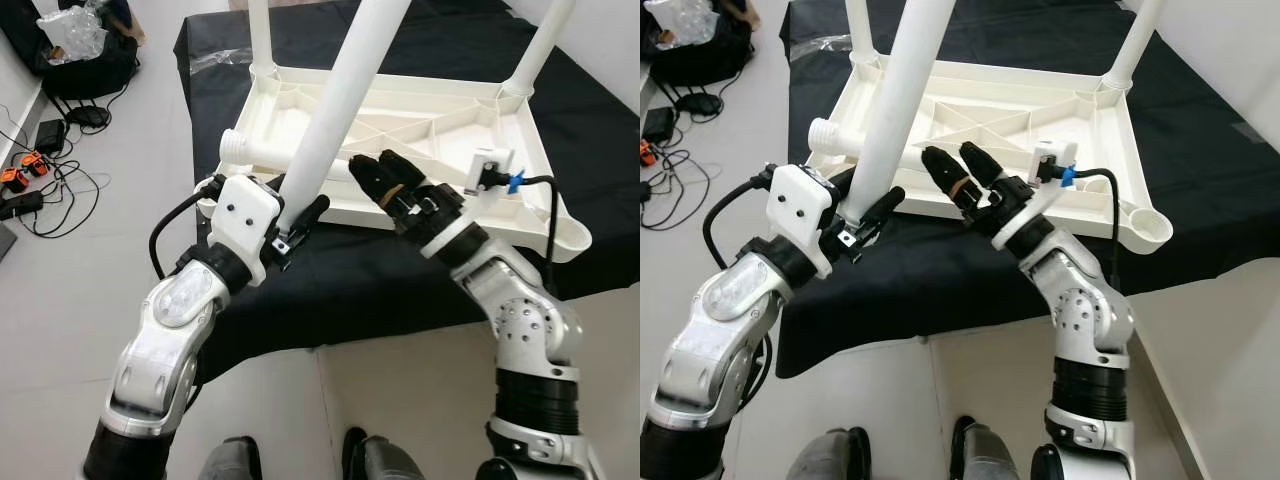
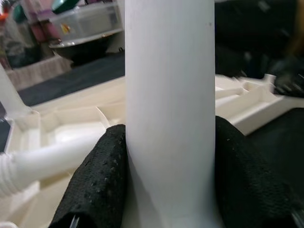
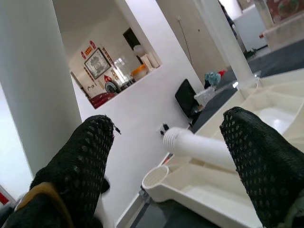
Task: Building children table
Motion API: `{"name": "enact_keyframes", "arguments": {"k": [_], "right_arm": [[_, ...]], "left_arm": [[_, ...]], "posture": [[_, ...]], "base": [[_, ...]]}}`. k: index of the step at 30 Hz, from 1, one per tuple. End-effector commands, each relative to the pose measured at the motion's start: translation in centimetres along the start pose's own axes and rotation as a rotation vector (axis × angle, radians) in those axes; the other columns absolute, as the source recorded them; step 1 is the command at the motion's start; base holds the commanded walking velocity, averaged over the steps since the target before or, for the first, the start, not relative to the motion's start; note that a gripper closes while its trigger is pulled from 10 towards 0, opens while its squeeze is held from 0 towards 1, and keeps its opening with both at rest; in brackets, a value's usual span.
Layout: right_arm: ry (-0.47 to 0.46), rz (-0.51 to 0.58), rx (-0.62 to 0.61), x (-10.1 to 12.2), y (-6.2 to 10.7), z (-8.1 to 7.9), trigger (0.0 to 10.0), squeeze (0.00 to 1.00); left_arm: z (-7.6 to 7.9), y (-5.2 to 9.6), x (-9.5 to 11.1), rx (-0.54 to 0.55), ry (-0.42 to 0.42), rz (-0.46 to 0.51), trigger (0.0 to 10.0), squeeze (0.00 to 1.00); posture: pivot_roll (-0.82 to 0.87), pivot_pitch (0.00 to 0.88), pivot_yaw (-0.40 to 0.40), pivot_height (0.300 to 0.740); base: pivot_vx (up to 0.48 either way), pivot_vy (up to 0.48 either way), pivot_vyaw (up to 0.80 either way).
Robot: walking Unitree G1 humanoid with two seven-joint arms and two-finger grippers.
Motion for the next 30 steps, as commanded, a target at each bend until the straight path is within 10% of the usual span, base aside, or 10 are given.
{"name": "enact_keyframes", "arguments": {"k": [1,15,30], "right_arm": [[0.001,0.029,0.021,0.6,0.0,-0.3,10.0,0.00],[-0.056,-0.048,0.052,-0.9,2.0,0.7,10.0,0.00],[-0.088,-0.027,0.281,0.1,1.3,-4.3,10.0,0.00]], "left_arm": [[0.2,0.2,0.2,0.010,0.001,-0.002,10.0,0.00],[-0.5,0.5,0.9,0.045,-0.026,-0.028,10.0,0.00],[1.1,0.7,0.0,0.002,-0.010,-0.076,10.0,0.00]], "posture": [[0.02,0.166,-0.061,0.740],[0.02,0.164,-0.065,0.740],[0.02,0.167,-0.057,0.740]], "base": [[0.000,0.000,0.00],[0.000,0.000,0.00],[0.000,0.000,0.00]]}}
Point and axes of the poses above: a point about 5 cm out from each wrist's last joint towards the gripper, its own y axis pointing back from the gripper into the wrist, its own x axis along the axis of the wrist's last joint, z = x × y, the point moved 6 cm from there along -y, pointing out of the wrist towards the gripper, and after that the axes turned 3 degrees about y, right-handed, at the moved point
